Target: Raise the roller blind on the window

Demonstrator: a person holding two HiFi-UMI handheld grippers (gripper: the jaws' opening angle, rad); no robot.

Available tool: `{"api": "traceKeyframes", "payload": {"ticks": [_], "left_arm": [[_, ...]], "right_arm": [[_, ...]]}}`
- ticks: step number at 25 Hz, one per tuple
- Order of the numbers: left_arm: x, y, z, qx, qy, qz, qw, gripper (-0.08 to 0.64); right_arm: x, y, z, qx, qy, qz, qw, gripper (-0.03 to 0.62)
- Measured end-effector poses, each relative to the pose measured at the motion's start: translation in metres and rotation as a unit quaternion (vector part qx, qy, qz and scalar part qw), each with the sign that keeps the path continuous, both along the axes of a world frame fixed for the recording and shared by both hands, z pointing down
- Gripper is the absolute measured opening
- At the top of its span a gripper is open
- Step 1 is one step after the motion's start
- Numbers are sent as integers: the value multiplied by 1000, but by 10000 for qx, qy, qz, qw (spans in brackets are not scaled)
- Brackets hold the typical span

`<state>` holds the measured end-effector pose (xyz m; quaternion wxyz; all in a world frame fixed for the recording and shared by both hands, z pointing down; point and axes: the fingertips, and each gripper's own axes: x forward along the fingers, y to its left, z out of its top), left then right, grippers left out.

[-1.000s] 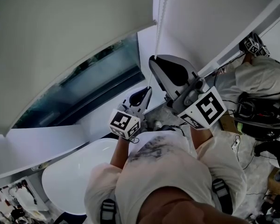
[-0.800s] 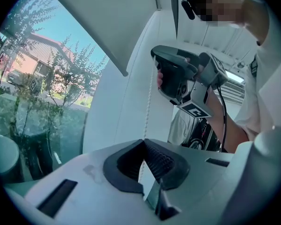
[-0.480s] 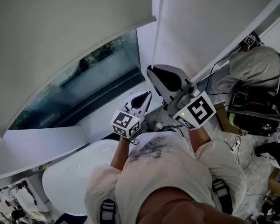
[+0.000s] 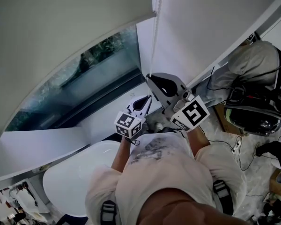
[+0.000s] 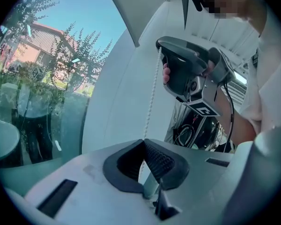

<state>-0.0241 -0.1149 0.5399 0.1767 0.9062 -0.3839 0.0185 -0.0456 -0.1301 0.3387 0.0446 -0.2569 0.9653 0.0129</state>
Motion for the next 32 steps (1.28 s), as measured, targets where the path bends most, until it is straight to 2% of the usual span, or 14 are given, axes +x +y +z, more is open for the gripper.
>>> {"api": "traceKeyframes", "payload": {"ticks": [15, 20, 28, 32], "left_arm": [[1, 15, 62, -552, -176, 2, 9983, 8], [0, 17, 71, -587, -151, -12, 9982, 8], [0, 21, 93, -769, -310, -12, 9966, 8], [-6, 21, 93, -735, -557, -136, 9956, 9]], "right_arm": [[-1, 17, 57, -396, 308, -36, 9987, 61], [0, 20, 69, -489, 349, -38, 9982, 61], [1, 23, 90, -653, 459, -57, 9968, 61], [-1, 21, 93, -649, 448, -106, 9968, 61]]}}
